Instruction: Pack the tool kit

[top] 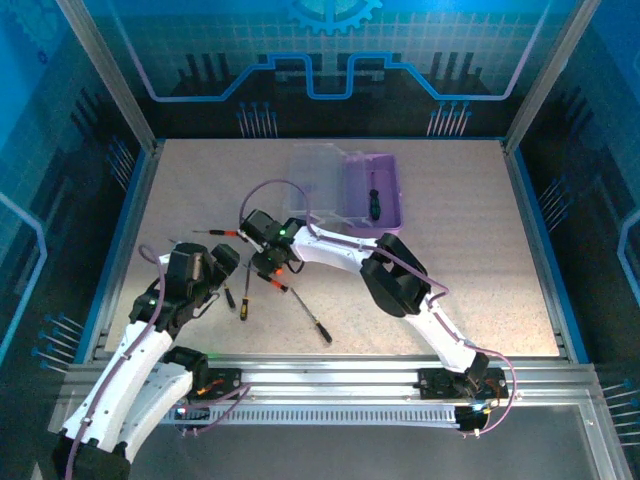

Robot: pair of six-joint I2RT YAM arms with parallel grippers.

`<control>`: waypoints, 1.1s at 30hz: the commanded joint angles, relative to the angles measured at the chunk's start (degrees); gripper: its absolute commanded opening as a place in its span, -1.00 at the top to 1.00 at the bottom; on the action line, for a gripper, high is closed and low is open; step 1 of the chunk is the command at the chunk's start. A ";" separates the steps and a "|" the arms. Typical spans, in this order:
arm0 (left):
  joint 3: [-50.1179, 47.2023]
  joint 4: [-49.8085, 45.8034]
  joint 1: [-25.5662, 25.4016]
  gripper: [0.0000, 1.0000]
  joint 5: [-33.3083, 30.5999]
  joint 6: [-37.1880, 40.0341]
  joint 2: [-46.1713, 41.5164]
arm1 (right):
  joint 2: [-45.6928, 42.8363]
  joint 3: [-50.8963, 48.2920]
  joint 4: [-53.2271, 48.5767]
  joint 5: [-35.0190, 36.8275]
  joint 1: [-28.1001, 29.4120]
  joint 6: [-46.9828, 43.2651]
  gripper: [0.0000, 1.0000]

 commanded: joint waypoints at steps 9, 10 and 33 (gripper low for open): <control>0.56 -0.89 0.67 -0.99 0.68 -0.17 0.22 | 2.59 2.44 -3.36 1.12 0.64 2.28 0.25; 0.56 -0.85 0.67 -0.99 0.73 -0.07 0.22 | 2.83 2.81 -3.75 0.86 0.64 2.33 0.22; 1.09 -0.74 0.73 -0.99 0.76 0.50 0.79 | -5.29 -3.14 1.22 -2.18 0.64 4.25 0.48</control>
